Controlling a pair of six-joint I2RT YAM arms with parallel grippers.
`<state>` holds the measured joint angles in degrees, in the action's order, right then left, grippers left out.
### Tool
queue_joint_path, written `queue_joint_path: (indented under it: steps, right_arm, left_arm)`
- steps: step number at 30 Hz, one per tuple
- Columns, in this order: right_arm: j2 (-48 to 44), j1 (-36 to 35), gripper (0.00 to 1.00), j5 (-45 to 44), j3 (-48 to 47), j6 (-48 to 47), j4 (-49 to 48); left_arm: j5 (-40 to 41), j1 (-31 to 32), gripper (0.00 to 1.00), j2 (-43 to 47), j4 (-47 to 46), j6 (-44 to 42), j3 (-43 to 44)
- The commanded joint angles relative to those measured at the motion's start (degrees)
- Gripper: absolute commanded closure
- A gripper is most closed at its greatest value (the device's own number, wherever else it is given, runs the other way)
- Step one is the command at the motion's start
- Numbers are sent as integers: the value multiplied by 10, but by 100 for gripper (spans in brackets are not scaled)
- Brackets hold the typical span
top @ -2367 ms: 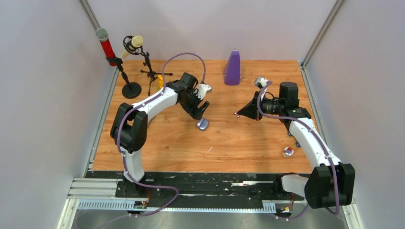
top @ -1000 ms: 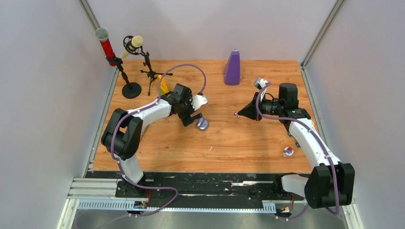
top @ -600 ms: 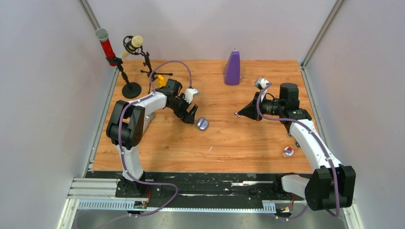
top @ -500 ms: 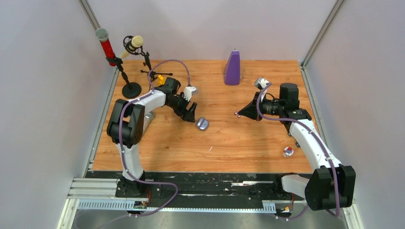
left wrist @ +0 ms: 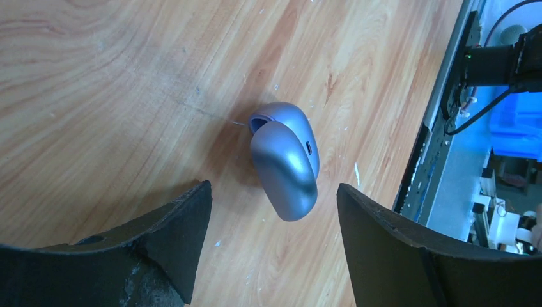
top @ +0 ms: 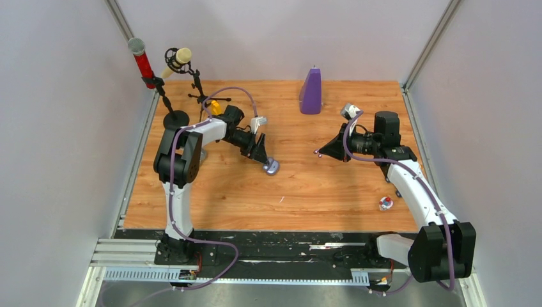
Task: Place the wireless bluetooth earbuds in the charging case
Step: Pick up the charging case at the center of the board.
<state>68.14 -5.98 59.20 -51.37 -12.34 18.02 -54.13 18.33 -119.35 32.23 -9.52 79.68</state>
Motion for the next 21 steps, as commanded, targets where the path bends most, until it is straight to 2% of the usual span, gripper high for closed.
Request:
queue_joint_path:
  steps: [1,21]
  right_arm:
    - [-12,-1,100,2,-4,-13,-25]
    - [-3,-1,100,-7,-5,-12,-25]
  left_arm:
    - [-34,-2,22,-10,8,23,15]
    - [-74,9,39,-12,-1,52,20]
